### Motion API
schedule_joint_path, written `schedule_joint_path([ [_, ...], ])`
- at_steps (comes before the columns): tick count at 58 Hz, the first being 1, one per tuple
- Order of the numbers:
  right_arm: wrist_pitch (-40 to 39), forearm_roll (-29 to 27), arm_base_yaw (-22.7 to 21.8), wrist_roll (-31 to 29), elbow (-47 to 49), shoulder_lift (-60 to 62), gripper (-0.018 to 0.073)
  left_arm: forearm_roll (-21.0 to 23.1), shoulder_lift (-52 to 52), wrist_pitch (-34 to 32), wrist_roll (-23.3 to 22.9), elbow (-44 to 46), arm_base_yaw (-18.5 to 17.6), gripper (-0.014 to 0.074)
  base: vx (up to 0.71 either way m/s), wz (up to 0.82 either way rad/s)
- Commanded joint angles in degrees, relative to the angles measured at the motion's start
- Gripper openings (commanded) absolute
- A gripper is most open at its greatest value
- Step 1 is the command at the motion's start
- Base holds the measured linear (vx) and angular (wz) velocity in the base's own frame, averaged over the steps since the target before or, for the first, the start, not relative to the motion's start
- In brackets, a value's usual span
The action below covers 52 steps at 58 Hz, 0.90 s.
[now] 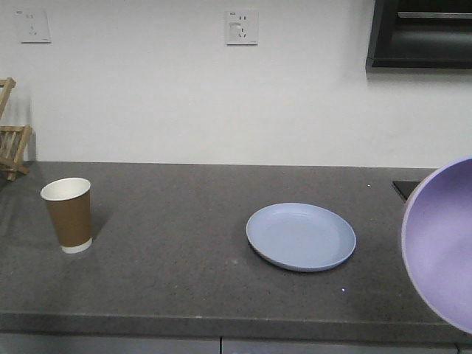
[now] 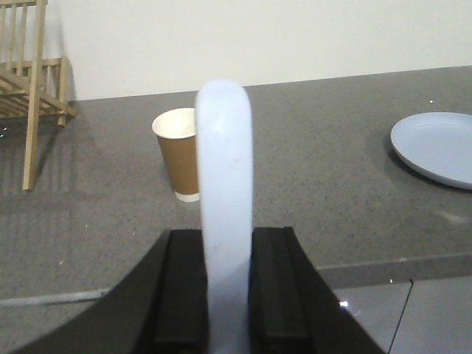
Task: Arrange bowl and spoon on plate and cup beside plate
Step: 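Drive the base, holding spoon and bowl, to the counter with the blue plate, then lower the lavender bowl onto the blue plate with the right gripper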
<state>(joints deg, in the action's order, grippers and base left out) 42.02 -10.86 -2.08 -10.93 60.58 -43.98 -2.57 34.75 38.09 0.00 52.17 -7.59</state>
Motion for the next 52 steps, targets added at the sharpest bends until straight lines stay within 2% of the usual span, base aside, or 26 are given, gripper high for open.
schedule_joint_path([
  [1,-5.1,-0.4,-0.2,-0.4,1.5,0.2,-0.0009,0.3,0.3,-4.6,0.0,1.4,-0.3,-0.0003,0.39,-0.15],
  [52,-5.1,-0.4,-0.2,-0.4,1.5,0.2,-0.0009,0.3,0.3,-4.6,0.0,1.4,-0.3,-0.0003,0.31,-0.07],
])
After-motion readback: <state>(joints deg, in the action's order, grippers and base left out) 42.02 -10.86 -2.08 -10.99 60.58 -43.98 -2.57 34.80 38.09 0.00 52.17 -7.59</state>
